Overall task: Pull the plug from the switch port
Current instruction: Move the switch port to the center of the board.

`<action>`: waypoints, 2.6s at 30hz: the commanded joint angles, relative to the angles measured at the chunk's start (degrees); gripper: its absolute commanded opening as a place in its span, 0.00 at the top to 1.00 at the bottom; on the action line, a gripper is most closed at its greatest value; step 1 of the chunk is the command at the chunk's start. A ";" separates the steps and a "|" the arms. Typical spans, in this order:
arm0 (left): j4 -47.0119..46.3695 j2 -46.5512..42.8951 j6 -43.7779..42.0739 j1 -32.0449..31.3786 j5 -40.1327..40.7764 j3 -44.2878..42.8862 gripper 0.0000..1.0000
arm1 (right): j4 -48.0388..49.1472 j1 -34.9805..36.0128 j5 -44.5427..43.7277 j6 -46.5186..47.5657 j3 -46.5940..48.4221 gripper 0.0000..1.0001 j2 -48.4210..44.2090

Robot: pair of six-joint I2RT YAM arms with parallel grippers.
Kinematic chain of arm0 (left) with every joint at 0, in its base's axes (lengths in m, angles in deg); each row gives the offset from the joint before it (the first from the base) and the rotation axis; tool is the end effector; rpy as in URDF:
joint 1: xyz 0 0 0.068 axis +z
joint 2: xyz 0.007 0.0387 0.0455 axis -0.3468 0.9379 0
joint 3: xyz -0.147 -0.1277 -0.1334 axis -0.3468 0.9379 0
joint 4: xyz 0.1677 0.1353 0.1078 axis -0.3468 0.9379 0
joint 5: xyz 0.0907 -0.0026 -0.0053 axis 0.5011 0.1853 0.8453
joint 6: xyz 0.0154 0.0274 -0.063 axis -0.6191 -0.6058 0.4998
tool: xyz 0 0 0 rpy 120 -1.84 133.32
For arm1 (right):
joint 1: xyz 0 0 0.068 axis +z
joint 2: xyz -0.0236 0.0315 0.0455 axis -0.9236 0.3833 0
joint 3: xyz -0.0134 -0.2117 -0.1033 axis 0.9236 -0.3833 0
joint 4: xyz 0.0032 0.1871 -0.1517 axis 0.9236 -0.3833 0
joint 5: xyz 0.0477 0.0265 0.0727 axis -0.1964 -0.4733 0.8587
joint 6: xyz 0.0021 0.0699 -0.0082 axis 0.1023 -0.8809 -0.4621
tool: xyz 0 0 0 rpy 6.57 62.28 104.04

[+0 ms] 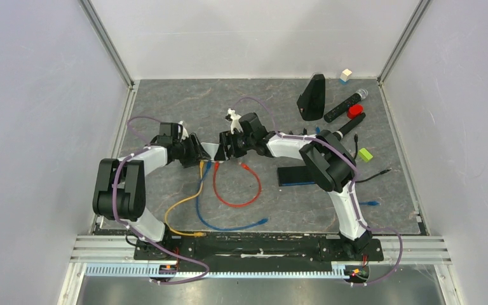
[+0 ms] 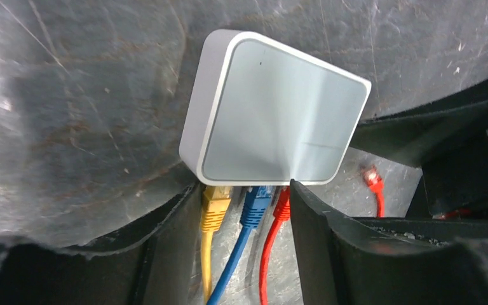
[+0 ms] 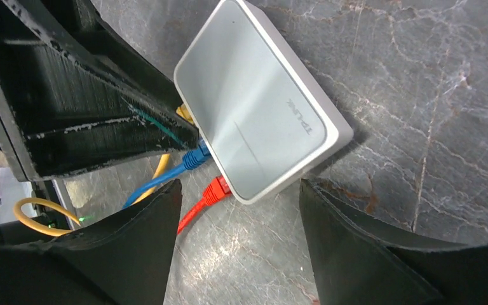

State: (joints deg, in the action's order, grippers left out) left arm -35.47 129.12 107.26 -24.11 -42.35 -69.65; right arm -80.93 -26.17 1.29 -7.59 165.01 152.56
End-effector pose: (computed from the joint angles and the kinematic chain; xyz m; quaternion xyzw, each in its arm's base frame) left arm 0.2967 -0.0412 0.1118 -0.1415 0.9309 -0.2504 0.2251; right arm 0.3228 0.3181 0.1105 -0.2216 0.8505 0.4104 0.2433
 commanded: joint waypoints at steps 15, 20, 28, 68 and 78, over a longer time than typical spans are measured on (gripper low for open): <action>0.38 -16.56 10.37 -8.23 2.36 15.34 0.38 | 6.99 0.10 1.98 1.79 -29.90 0.31 -16.22; 6.94 -19.13 6.56 -8.23 6.28 10.55 0.29 | 0.49 0.06 -3.09 9.61 -26.49 0.29 -24.17; 14.51 -18.65 0.50 -8.23 10.28 0.45 0.19 | -7.82 -0.25 -14.84 11.07 -31.26 0.28 -35.60; 39.56 -30.48 -0.93 -8.48 12.83 -3.14 0.12 | -13.08 -0.60 -13.16 12.26 -40.40 0.27 -49.32; 61.49 -31.01 -5.22 -8.57 12.12 -10.74 0.11 | -11.81 -0.53 -9.72 12.31 -36.37 0.26 -47.99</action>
State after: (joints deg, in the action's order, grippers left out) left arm 14.47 99.43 105.24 -32.32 -28.86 -80.18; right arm -94.32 -26.49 -10.21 3.60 125.65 104.19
